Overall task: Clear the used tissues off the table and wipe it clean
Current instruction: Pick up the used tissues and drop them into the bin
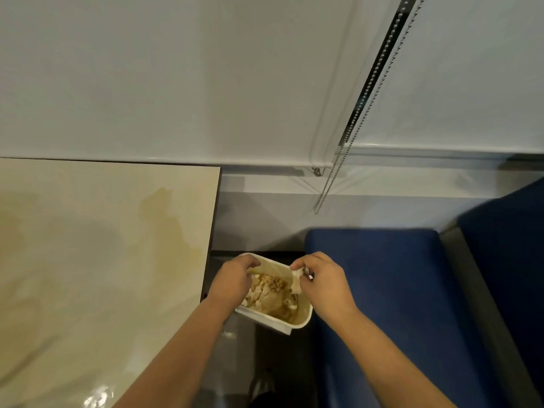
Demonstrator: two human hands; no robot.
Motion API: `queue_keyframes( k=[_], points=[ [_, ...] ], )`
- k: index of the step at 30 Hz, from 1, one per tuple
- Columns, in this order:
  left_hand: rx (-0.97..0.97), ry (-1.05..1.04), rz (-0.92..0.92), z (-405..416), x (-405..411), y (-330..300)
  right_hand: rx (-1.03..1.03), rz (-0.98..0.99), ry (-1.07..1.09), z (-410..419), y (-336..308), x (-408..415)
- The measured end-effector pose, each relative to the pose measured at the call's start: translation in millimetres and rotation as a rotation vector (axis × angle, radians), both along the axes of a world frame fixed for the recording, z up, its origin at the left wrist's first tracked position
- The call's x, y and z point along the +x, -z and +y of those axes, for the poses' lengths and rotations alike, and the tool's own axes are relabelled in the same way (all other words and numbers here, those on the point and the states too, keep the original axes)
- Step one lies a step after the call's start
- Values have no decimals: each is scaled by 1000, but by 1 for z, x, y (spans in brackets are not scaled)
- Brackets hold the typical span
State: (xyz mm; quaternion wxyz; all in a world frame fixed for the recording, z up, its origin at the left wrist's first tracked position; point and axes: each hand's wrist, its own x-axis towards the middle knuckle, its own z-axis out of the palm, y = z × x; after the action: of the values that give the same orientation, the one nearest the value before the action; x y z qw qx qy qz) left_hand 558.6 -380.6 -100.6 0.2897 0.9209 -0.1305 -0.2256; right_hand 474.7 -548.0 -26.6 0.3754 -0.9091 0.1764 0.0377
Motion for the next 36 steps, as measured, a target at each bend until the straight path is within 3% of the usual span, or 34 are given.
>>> queue_keyframes(
  k=[13,25,36],
  points=[
    [-93,-64,-51,21,-8,-16,-54,197,-164,16,29,15],
    [-130,-69,-172,26,-39,-58,-63,39,-181,32,-7,-10],
    [-252,-204,-288,77,-129,-121,-20,-109,-242,79,-63,-82]
  ],
)
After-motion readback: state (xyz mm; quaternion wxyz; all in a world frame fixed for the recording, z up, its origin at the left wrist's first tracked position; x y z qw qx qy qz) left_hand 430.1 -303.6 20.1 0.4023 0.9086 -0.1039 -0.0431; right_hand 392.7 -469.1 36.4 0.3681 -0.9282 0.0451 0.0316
